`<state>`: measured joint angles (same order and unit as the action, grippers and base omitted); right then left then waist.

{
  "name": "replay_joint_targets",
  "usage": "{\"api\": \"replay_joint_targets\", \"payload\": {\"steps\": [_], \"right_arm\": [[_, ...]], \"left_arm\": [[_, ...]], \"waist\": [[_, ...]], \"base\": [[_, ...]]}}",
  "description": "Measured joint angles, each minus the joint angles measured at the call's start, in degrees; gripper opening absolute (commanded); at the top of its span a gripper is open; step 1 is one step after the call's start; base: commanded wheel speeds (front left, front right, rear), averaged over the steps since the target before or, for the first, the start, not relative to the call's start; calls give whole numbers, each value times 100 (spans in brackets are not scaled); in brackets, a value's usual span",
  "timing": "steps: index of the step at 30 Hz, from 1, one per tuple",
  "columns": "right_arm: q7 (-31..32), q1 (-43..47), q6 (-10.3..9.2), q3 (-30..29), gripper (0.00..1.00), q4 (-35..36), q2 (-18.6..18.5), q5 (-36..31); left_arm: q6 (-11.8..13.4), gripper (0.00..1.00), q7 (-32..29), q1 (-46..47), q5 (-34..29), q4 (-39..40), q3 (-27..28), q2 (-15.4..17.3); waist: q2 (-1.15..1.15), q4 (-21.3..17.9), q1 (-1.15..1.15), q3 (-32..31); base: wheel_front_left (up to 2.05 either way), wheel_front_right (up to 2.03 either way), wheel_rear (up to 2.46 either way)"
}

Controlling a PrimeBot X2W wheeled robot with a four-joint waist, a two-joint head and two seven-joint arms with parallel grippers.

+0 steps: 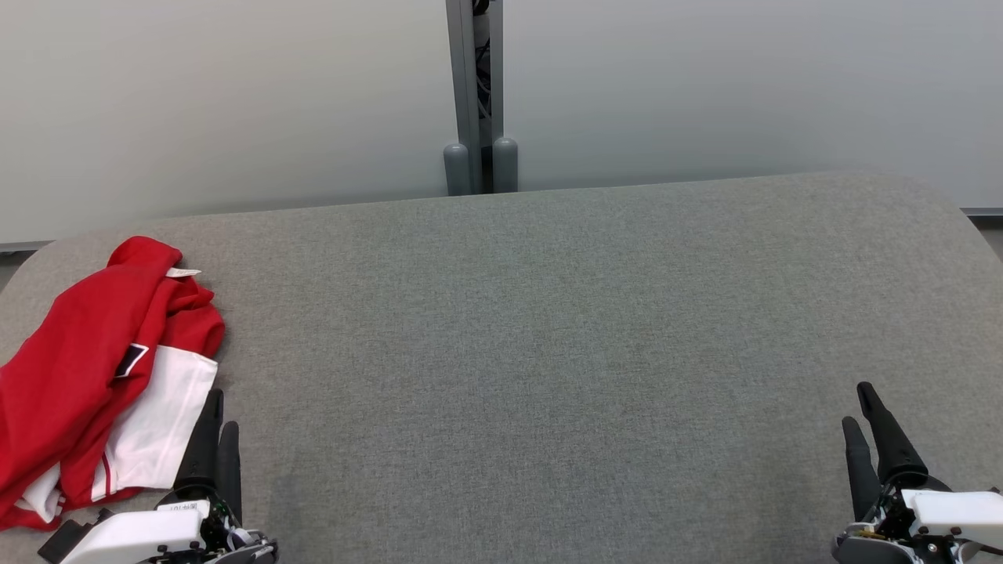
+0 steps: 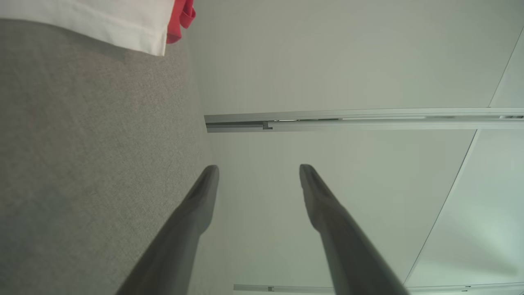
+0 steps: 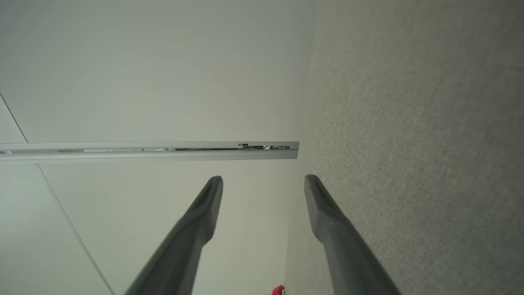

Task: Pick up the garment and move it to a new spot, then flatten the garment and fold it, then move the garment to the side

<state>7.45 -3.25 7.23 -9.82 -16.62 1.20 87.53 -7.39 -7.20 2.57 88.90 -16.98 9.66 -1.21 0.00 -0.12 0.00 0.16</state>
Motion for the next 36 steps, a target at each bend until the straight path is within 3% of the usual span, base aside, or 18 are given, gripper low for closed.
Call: {"api": "replay_joint_targets", "payload": {"steps": [13, 36], "right_arm": [[-355, -143, 0, 7, 100, 164, -59, -766], [-951, -479, 1, 390, 100, 1085, -164, -3638]], "left_arm": [[0, 100, 358, 26, -283, 175, -41, 23], [1, 100, 937, 138, -2096, 759, 157, 62]], "waist": [[0, -29, 0, 11], [0, -6, 0, -3]], "base": [[0, 0, 0], [0, 0, 0]]}}
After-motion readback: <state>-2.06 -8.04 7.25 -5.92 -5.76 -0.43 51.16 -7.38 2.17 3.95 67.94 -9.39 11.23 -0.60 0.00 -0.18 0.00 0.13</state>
